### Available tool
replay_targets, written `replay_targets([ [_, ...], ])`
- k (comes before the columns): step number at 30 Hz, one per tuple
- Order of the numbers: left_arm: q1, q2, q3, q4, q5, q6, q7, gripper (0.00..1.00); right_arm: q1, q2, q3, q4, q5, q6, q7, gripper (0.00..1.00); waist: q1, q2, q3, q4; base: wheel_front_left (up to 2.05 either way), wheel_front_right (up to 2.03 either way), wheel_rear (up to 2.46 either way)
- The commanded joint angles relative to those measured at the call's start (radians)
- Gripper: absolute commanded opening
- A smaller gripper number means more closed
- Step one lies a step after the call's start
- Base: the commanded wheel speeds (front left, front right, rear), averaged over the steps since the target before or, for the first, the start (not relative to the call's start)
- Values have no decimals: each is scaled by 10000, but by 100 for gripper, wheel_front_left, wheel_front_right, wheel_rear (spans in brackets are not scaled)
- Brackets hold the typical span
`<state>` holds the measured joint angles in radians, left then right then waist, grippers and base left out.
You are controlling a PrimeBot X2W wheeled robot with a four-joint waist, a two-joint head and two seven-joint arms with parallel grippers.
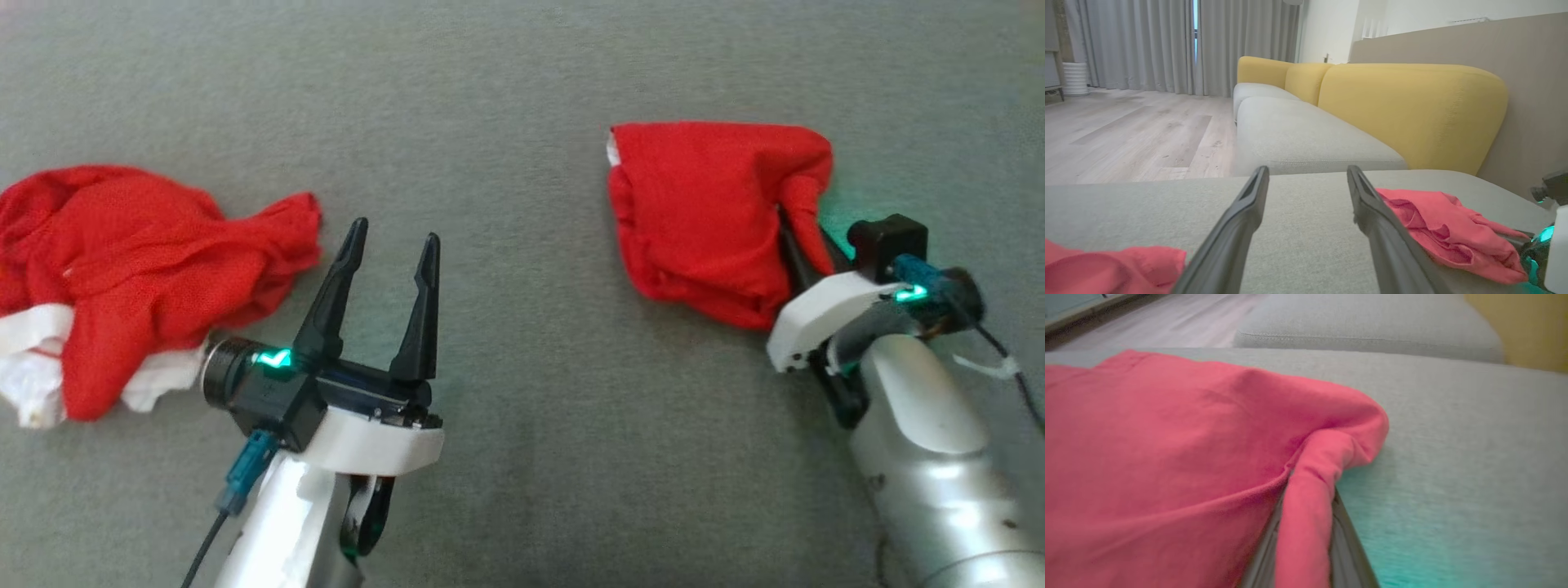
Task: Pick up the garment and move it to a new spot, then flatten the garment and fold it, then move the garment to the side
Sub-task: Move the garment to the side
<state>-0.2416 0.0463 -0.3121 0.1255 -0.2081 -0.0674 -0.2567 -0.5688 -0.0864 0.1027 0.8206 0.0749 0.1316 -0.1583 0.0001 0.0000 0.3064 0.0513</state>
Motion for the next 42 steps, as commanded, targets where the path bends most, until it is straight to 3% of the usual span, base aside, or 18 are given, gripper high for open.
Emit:
replay_targets([
  [1,-364,39,298,-357,120,-13,-51,100,-167,-343,330,-286,-234,-9,-36,0,-1,0,-131,-293,0,0,0],
  [7,-440,39,181,-476,136,-13,-51,100,-193,-1862,1359,-922,-327,-9,426,0,-1,0,-200,-930,0,0,0],
  [11,-578,39,69,-574,114,-10,-51,100,-160,-3245,2191,-1401,60,-9,746,0,-1,0,-17,-1192,0,0,0],
  [12,-683,39,-18,-598,95,-14,-51,100,-159,-3988,2471,-1575,282,-9,825,0,-1,0,116,-1229,0,0,0],
  [18,-1034,39,-246,-747,-63,-55,-51,100,-294,-5853,2389,-1459,709,-9,916,0,-1,0,599,-1070,0,0,0],
  [23,-1172,39,-252,-858,-74,-130,-51,100,-443,-6556,1740,-1185,596,-9,877,0,-1,0,902,-924,0,0,0],
  [29,-1221,39,-233,-748,-52,-184,-51,100,-636,-6522,1151,-618,342,-9,737,0,-1,0,977,-838,0,0,0],
  [30,-1224,39,-212,-725,-41,-193,-51,100,-677,-6499,1072,-539,227,-9,680,29,-1,0,962,-838,0,0,0],
  [31,-1223,39,-180,-688,-23,-201,-51,100,-700,-6454,974,-438,109,-9,633,100,-1,0,930,-836,0,0,0],
  [42,-857,39,205,-602,-83,-145,-51,100,-771,-5463,-314,-343,25,-9,-390,100,-1,0,75,-996,0,0,0],
])
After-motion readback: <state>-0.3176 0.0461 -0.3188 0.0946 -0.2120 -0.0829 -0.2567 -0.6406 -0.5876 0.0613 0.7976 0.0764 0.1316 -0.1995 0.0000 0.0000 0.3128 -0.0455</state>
